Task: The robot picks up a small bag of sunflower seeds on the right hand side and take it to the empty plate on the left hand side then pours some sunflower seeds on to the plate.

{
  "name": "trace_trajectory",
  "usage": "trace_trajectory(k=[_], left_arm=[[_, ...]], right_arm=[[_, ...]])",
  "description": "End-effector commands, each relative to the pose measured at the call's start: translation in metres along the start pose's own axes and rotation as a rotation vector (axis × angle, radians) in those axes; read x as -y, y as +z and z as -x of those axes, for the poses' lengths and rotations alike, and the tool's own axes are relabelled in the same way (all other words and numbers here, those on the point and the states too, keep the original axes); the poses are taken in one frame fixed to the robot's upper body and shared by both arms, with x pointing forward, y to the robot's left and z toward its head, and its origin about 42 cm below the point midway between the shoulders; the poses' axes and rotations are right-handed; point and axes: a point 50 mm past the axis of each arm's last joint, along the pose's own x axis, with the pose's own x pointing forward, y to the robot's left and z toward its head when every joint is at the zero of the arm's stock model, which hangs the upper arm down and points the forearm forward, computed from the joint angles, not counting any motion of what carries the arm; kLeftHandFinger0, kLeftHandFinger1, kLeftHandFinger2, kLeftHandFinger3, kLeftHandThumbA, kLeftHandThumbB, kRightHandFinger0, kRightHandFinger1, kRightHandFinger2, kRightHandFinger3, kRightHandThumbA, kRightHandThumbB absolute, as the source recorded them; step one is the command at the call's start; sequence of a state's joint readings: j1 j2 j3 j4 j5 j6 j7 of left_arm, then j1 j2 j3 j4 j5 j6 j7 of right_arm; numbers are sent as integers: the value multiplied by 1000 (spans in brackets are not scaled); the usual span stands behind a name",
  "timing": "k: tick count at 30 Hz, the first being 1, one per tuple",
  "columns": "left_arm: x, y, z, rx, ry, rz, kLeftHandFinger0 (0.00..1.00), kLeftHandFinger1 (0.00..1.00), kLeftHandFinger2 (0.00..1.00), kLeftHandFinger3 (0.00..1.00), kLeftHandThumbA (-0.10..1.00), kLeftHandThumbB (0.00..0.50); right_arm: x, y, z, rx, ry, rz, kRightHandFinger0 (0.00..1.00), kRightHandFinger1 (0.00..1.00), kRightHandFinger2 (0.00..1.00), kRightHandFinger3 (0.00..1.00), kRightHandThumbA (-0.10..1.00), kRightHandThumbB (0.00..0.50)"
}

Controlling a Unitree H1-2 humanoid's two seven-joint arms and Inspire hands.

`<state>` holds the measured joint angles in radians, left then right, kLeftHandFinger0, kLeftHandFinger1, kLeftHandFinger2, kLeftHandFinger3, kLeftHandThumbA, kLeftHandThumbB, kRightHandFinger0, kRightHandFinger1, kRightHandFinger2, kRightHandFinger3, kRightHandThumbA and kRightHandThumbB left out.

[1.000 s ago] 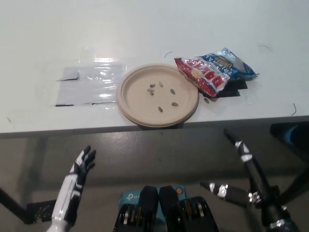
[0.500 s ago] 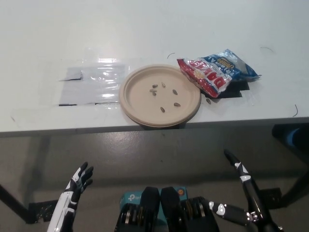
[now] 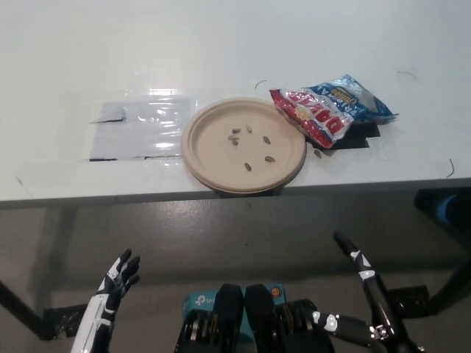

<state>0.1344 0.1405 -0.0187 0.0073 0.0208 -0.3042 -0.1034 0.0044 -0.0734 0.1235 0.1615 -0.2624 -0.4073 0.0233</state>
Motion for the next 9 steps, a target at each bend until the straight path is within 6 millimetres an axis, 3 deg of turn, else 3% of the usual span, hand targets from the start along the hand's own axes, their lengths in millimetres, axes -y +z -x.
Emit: trace_trajectory(k=[1, 9], left_arm=[[-5, 7, -1, 45, 15, -7, 1000, 1000, 1000, 1000, 1000, 99], [-9, 8, -9, 47, 37, -26, 1000, 1000, 1000, 1000, 1000, 107]], right_arm=[[1, 10, -12, 89, 10, 32, 1000, 1000, 1000, 1000, 1000, 208], [2, 11, -21, 108, 20, 39, 1000, 1000, 1000, 1000, 1000, 201]])
